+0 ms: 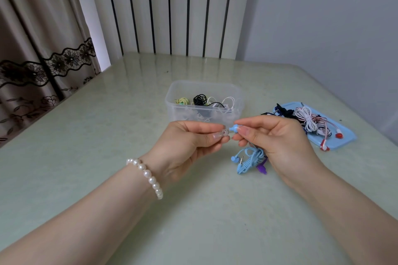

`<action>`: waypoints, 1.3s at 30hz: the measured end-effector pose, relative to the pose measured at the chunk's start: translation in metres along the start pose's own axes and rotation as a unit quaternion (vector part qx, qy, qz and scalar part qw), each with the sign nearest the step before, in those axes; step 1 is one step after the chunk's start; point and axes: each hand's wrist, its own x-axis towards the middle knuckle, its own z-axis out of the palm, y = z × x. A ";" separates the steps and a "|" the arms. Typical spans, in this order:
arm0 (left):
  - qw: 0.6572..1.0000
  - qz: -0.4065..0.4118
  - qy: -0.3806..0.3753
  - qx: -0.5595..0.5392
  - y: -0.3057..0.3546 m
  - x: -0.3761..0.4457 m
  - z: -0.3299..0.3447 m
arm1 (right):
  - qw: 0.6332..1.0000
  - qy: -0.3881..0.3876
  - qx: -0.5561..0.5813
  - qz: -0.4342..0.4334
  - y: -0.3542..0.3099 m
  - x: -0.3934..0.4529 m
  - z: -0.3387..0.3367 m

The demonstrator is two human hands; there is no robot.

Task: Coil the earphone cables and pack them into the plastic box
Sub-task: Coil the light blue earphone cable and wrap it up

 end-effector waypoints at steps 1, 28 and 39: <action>1.000 0.001 0.006 0.005 0.000 -0.001 0.000 | 1.000 0.002 -0.011 -0.015 0.000 -0.001 0.001; 0.999 0.015 0.023 0.042 -0.002 -0.002 0.002 | 0.993 0.026 -0.101 -0.062 0.010 0.002 0.005; 1.000 0.010 0.016 0.025 -0.002 -0.002 0.004 | 0.994 0.039 -0.096 -0.046 0.013 0.006 0.007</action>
